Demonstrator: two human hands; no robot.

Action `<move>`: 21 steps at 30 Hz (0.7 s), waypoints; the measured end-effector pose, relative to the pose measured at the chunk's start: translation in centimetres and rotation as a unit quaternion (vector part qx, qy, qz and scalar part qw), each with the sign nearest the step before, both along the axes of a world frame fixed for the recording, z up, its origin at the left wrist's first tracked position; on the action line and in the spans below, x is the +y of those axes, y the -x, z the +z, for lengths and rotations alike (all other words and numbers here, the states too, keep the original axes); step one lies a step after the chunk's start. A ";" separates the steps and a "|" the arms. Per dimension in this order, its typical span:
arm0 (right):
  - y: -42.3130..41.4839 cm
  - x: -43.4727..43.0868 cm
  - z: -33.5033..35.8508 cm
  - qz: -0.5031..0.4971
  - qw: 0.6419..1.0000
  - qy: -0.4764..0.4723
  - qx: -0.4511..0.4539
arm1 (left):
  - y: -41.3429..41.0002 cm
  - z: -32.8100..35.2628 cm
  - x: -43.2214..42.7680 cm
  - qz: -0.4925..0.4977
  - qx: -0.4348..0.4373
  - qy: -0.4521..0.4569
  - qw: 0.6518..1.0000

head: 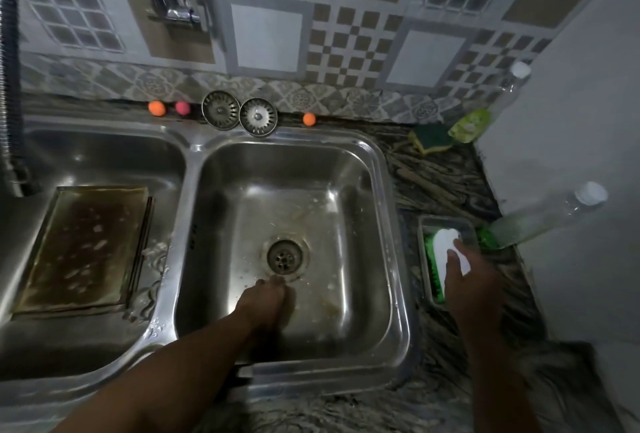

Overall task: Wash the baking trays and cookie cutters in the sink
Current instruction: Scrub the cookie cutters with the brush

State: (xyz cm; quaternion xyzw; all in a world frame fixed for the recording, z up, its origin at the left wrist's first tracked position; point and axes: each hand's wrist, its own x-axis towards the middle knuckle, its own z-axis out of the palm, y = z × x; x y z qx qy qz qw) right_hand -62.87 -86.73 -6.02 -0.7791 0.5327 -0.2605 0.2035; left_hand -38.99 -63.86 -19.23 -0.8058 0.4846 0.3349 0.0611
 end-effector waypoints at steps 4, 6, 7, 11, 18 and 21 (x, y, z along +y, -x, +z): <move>0.1 0.4 0.2 -0.017 0.999 -0.002 -0.029 | -1.1 0.5 0.2 0.138 0.065 0.099 0.983; -0.4 0.5 1.7 -0.030 0.997 0.022 -0.064 | -1.5 1.8 -0.4 0.262 0.145 0.183 0.937; -0.9 0.6 2.7 -0.030 0.996 0.026 -0.083 | -1.5 2.7 -0.8 0.305 0.188 0.223 0.907; -5.5 2.3 5.5 0.017 0.991 -0.034 -0.131 | -1.8 6.1 -2.0 0.384 0.278 0.311 0.824; -13.4 8.8 3.4 0.165 0.966 -0.152 -0.125 | -2.6 11.0 -3.2 0.305 0.297 0.420 0.802; -14.2 9.6 2.8 0.145 0.974 -0.114 -0.128 | -2.6 12.7 -2.8 0.284 0.313 0.447 0.789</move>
